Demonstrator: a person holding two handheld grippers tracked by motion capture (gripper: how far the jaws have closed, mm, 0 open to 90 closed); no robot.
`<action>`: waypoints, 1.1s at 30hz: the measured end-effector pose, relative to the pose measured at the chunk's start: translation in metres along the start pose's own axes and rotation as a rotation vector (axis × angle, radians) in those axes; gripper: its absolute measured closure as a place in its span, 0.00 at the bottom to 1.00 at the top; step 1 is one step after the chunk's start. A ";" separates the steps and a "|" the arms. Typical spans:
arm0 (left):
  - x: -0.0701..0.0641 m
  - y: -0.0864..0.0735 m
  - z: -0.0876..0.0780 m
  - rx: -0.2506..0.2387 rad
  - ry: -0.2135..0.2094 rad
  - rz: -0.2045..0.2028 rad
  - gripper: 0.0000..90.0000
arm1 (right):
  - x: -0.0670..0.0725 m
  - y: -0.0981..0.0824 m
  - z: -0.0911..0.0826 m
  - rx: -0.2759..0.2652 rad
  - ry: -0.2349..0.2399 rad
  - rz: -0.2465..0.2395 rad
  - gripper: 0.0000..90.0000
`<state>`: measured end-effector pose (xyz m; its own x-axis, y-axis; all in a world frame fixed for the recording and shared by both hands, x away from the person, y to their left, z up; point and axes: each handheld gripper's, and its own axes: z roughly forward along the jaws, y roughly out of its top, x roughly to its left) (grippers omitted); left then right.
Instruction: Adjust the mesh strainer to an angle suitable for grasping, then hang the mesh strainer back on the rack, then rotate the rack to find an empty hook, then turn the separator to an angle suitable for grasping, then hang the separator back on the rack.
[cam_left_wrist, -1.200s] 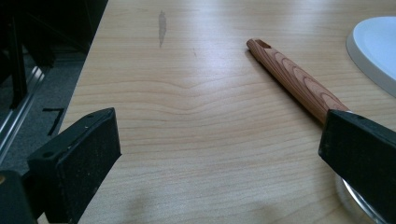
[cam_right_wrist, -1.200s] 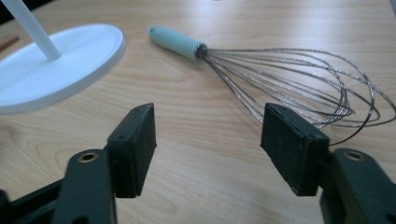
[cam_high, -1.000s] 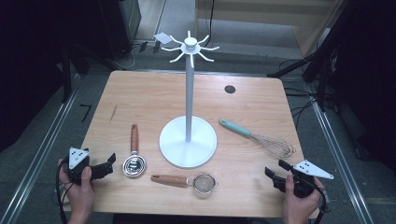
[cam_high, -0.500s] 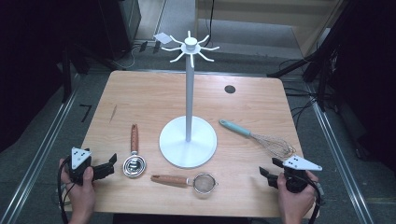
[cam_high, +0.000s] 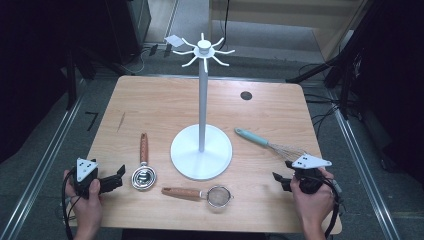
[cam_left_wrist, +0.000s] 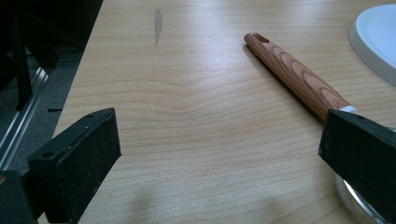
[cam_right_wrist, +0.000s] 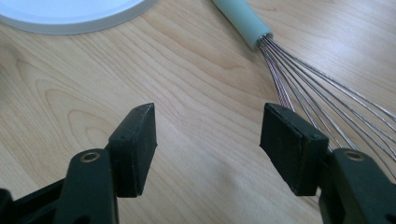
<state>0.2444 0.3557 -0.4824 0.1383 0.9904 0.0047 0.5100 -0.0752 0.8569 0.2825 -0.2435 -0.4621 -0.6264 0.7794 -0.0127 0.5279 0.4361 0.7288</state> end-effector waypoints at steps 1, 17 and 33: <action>0.000 0.000 0.000 0.000 0.000 0.000 0.00 | 0.000 0.002 0.002 0.006 0.009 -0.003 0.41; 0.000 0.000 0.000 -0.001 -0.006 0.005 0.00 | -0.005 0.032 0.018 0.079 0.006 -0.086 0.44; -0.001 0.000 0.000 -0.002 -0.011 0.006 0.00 | -0.011 0.081 0.034 0.172 0.062 -0.201 0.46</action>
<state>0.2438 0.3552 -0.4826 0.1504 0.9886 0.0041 0.5076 -0.0808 0.8578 0.3520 -0.2009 -0.4261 -0.7597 0.6426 -0.0996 0.4755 0.6534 0.5890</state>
